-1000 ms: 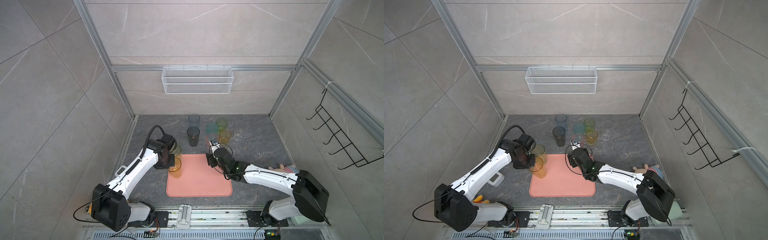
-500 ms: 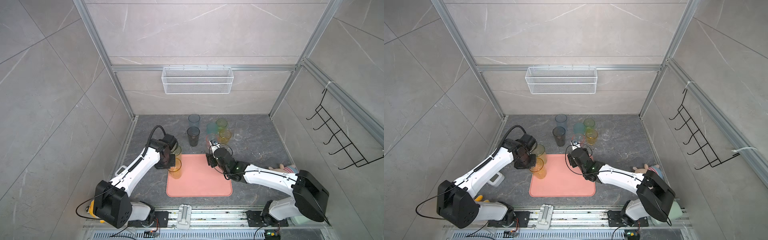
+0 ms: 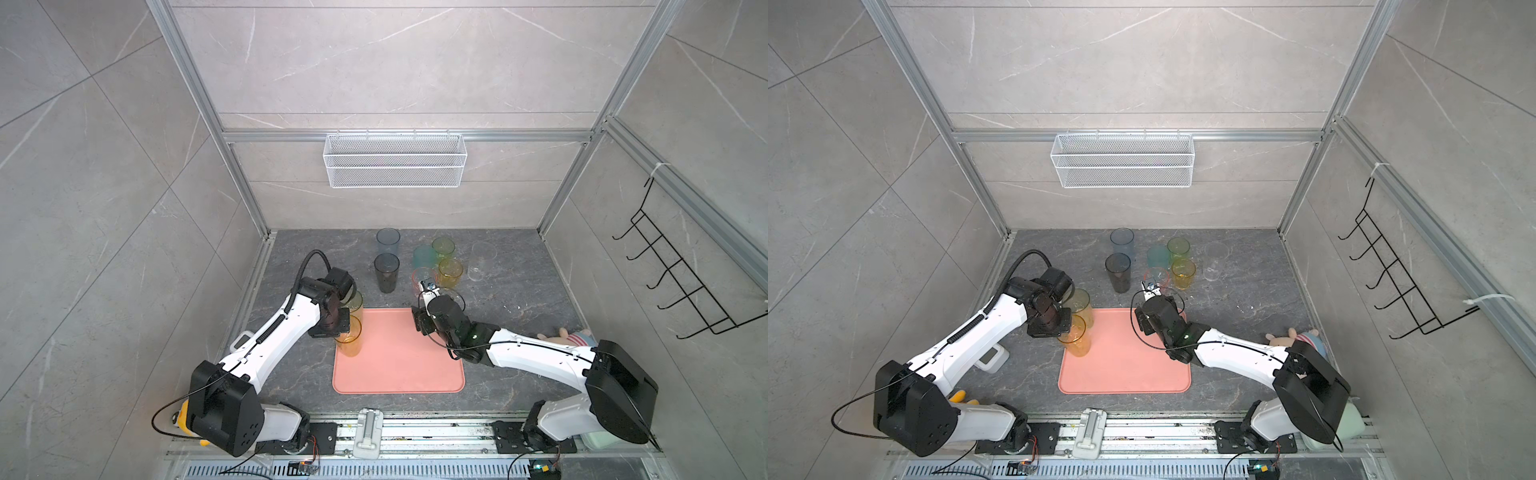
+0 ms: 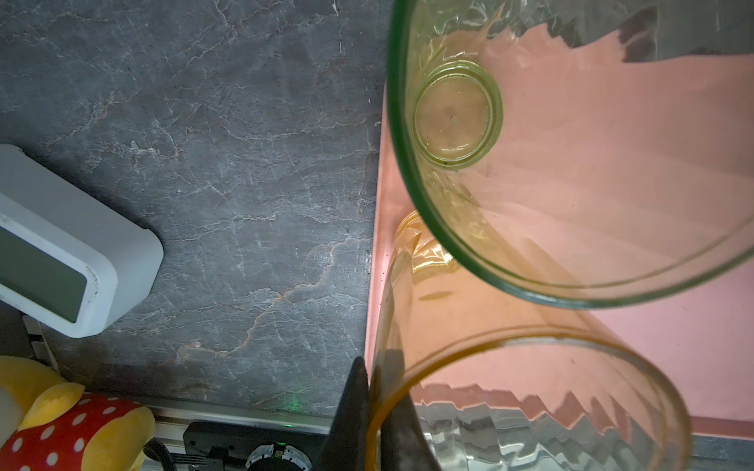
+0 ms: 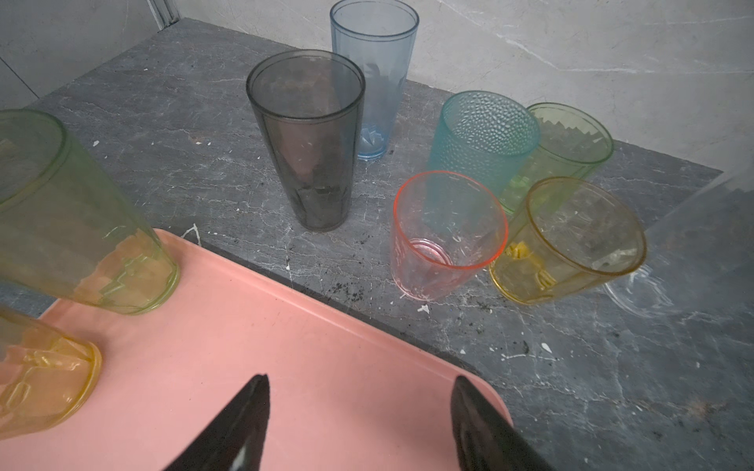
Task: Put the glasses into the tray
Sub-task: 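Lower the amber cup onto the tray beside the green cup, then open the left gripper and raise it back toward the cups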
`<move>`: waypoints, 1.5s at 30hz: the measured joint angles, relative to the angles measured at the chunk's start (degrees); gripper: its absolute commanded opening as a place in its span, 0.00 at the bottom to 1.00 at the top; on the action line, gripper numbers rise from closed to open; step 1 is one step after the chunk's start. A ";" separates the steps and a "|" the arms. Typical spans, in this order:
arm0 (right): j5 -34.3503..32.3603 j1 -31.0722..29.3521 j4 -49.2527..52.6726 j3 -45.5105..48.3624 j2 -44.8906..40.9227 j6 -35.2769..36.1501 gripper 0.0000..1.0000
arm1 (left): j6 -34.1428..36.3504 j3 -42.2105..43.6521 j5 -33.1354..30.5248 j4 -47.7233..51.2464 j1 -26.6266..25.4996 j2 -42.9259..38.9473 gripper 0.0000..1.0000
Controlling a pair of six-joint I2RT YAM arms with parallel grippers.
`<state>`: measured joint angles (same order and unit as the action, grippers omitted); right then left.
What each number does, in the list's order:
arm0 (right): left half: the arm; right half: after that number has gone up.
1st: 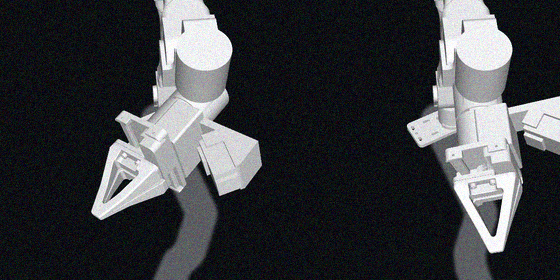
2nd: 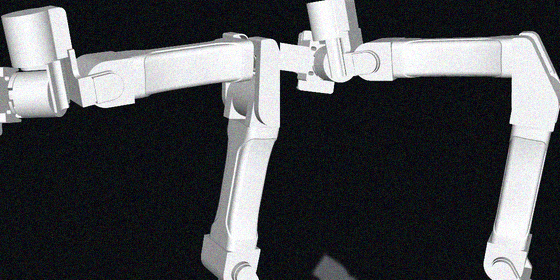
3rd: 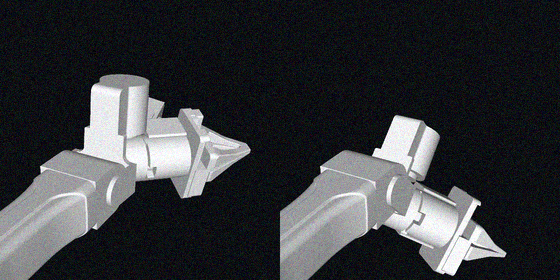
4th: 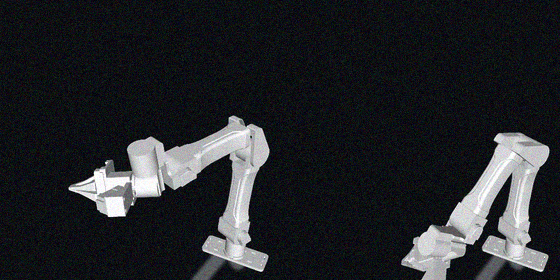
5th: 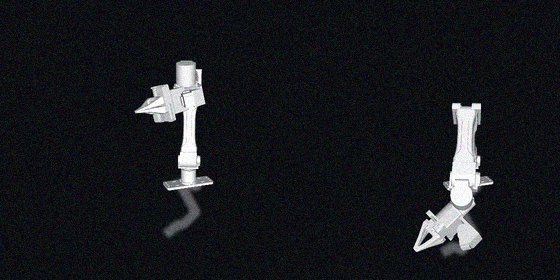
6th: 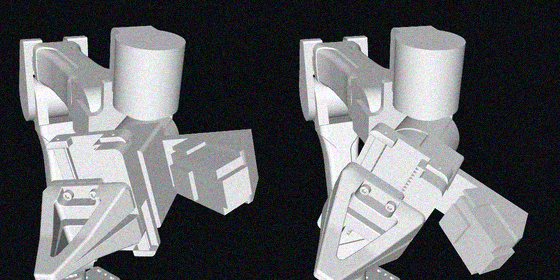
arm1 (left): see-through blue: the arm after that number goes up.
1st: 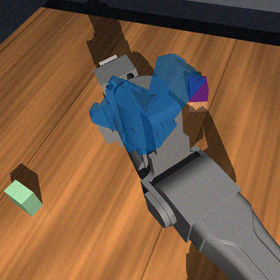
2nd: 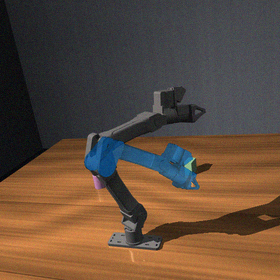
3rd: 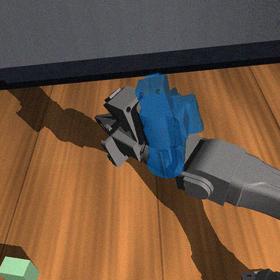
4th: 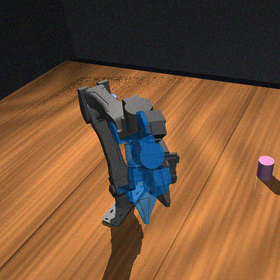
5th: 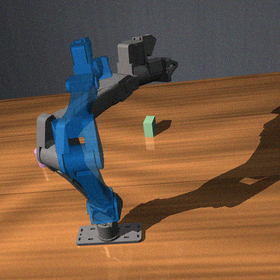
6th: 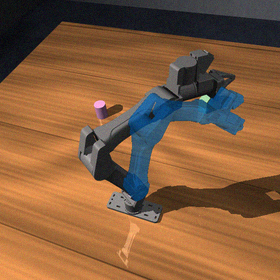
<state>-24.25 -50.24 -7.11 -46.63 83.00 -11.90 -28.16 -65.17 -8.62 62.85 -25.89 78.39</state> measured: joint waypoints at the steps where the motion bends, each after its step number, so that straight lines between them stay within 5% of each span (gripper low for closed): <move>1: 0.00 0.00 -0.02 0.00 0.00 0.00 0.71 | -0.04 0.00 -0.02 0.02 0.00 0.02 0.02; 9: 0.00 0.00 0.00 0.00 0.00 0.00 0.71 | -0.52 -0.33 -0.52 0.11 0.00 0.94 0.29; 23: 0.00 0.00 -0.02 0.00 0.00 0.00 0.71 | -0.52 -4.98 -0.17 2.54 0.00 -0.15 0.56; 45: -0.90 0.00 -0.22 0.50 -2.32 0.00 0.72 | 1.60 -28.89 -4.79 12.04 0.00 -2.40 0.68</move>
<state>-25.15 -50.24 -7.33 -46.13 80.68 -11.90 -26.57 -94.06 -13.41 74.89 -25.89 75.99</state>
